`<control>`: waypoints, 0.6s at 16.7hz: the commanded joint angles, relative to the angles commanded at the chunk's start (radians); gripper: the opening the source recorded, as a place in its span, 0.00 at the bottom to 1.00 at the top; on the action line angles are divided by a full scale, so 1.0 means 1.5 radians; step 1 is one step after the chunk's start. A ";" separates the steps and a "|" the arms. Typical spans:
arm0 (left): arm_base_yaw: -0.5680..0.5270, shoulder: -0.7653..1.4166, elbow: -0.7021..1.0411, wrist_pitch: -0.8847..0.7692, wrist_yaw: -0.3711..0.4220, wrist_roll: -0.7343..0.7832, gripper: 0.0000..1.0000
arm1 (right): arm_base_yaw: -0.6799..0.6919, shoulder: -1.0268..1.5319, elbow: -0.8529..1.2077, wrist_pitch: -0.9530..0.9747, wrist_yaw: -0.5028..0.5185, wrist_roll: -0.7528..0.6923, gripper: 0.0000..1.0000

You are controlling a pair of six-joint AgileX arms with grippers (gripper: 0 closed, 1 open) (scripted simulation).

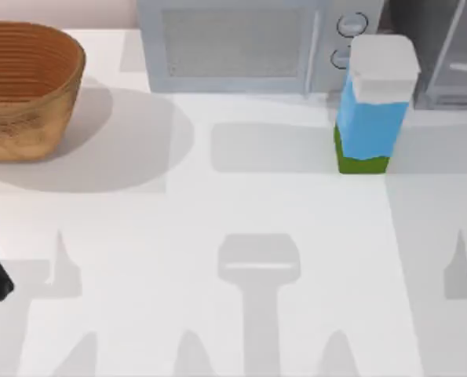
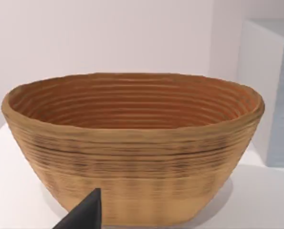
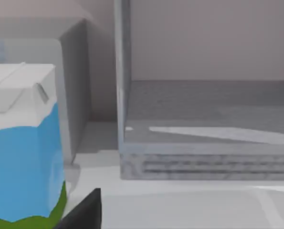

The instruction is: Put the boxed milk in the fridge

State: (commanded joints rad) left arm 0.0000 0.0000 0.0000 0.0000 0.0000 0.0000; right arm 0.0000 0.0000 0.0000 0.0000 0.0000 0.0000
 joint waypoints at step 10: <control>0.000 0.000 0.000 0.000 0.000 0.000 1.00 | 0.074 0.249 0.100 0.151 0.061 0.018 1.00</control>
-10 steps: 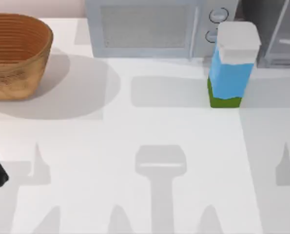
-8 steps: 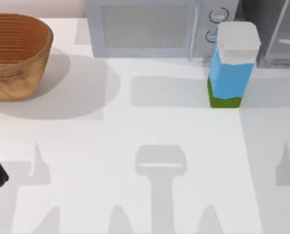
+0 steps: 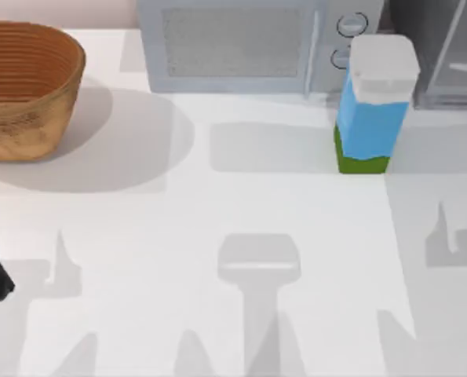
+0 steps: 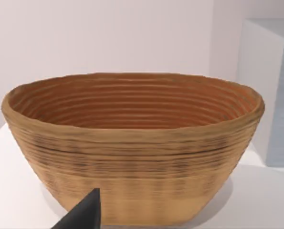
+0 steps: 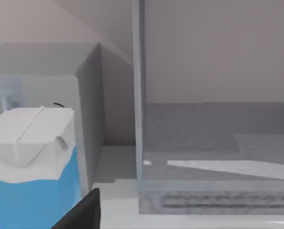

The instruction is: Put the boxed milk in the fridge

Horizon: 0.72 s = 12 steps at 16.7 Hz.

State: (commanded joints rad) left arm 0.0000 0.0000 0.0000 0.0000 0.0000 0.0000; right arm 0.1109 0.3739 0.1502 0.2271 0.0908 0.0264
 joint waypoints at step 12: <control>0.000 0.000 0.000 0.000 0.000 0.000 1.00 | 0.175 0.823 0.280 0.425 0.206 0.049 1.00</control>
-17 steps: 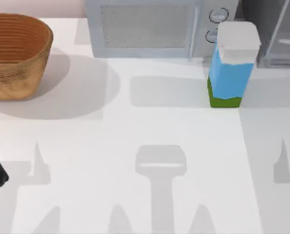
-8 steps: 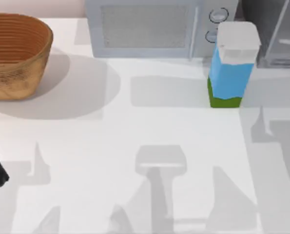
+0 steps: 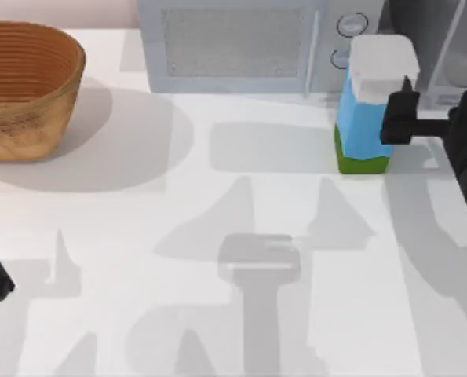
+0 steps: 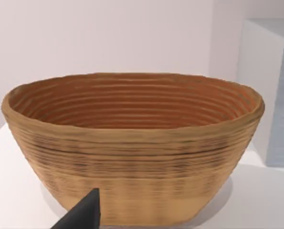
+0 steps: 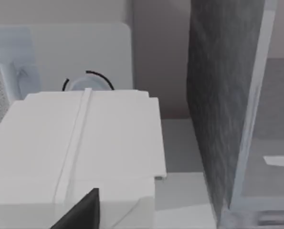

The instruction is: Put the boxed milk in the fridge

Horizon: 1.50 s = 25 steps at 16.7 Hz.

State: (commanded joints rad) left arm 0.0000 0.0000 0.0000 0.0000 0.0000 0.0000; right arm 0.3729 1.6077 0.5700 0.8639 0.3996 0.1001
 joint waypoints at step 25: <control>0.000 0.000 0.000 0.000 0.000 0.000 1.00 | 0.033 0.402 0.240 0.126 0.030 0.006 1.00</control>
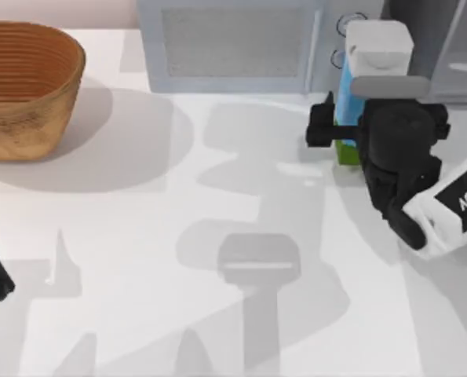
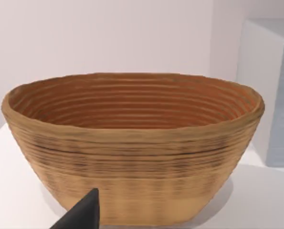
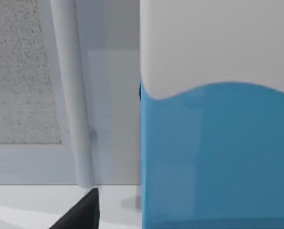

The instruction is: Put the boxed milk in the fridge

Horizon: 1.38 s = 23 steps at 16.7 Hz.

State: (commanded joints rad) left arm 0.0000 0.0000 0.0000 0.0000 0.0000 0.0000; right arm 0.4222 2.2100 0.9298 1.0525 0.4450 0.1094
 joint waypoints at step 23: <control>0.000 0.000 0.000 0.000 0.000 0.000 1.00 | 0.000 0.000 0.000 0.000 0.000 0.000 0.00</control>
State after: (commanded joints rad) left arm 0.0000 0.0000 0.0000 0.0000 0.0000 0.0000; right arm 0.4222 2.2100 0.9298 1.0525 0.4450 0.1094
